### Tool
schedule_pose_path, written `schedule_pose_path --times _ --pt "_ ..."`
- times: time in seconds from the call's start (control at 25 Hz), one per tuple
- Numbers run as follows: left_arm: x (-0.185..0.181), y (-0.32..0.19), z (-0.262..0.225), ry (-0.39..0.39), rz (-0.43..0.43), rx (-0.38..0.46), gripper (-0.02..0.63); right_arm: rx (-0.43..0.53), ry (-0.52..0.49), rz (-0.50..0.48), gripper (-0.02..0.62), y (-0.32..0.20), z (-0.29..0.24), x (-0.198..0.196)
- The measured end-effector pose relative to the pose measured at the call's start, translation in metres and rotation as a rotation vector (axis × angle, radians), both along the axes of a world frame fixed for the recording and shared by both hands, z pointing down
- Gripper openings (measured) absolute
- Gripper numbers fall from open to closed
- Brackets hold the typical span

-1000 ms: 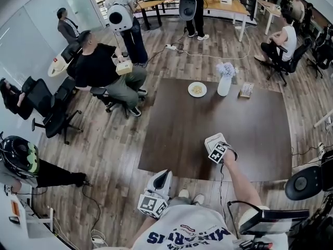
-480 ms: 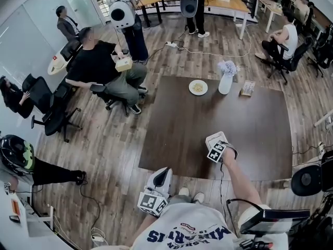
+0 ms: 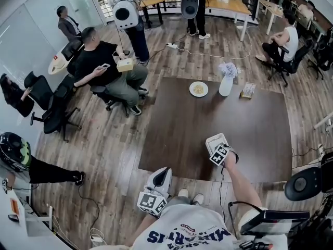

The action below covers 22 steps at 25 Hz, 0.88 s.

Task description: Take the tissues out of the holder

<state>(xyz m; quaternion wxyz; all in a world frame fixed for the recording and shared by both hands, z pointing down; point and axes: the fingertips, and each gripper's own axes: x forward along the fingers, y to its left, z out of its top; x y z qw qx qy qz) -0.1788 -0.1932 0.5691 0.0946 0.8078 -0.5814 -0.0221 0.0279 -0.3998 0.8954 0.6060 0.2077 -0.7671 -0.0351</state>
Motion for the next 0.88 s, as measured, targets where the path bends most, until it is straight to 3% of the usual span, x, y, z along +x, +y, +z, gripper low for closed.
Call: schedule_pose_path --times 0.56,0.88 --pt "0.007 -0.005 -0.001 -0.005 0.023 0.008 0.005 0.094 -0.181 0.091 0.003 -0.019 -0.052 0.000" --pt "0.013 -0.014 -0.010 -0.008 0.063 0.042 0.005 0.209 -0.341 0.149 0.003 -0.026 -0.136 0.002"
